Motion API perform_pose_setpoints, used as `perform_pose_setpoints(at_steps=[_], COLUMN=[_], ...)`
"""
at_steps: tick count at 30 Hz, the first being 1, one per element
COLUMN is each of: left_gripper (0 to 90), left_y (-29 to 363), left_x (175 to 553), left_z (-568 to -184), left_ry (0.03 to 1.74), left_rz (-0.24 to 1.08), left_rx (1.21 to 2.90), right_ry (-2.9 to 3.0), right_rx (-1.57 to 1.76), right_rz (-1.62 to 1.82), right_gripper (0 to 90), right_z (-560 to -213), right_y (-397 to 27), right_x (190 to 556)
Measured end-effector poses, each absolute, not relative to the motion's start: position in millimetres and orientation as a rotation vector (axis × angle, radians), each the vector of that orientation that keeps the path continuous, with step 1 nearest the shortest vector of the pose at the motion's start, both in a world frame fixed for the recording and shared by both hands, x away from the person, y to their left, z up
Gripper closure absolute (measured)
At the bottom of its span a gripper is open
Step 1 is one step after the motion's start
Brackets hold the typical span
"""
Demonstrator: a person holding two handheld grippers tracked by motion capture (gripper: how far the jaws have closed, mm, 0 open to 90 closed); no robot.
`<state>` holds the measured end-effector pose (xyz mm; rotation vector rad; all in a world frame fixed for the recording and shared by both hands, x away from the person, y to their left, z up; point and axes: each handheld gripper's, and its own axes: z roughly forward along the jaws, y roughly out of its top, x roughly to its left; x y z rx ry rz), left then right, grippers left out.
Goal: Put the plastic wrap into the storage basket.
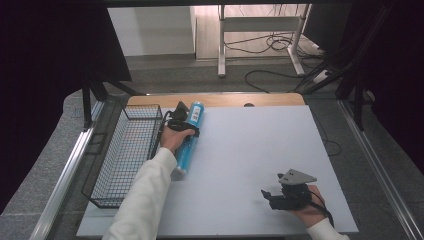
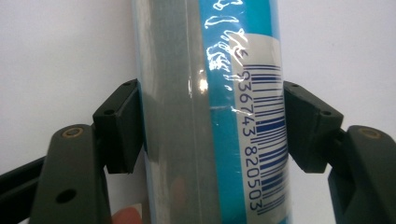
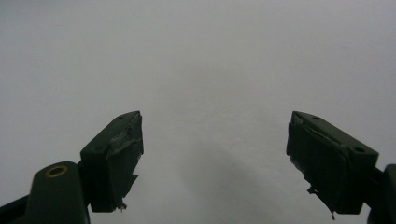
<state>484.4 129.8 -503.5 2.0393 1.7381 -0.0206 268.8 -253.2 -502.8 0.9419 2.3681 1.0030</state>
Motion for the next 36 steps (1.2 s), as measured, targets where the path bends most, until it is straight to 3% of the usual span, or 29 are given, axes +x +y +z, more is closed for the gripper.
perform_pose_setpoints(at_steps=[11,36], left_gripper=[31.5,31.7], left_y=[135.3,167.7], left_x=[481.6,441.0], left_z=[-494.0,-427.6], left_ry=[1.710,1.585], left_rz=[-0.071,-0.082], left_rx=[2.020,2.046], right_ry=[2.360,2.350], right_rx=[0.943,0.939], right_rz=[0.998,0.994], right_gripper=[19.3,19.3], right_z=[-502.4,-500.4], right_y=[-254.1,-250.8], right_x=[269.0,267.4])
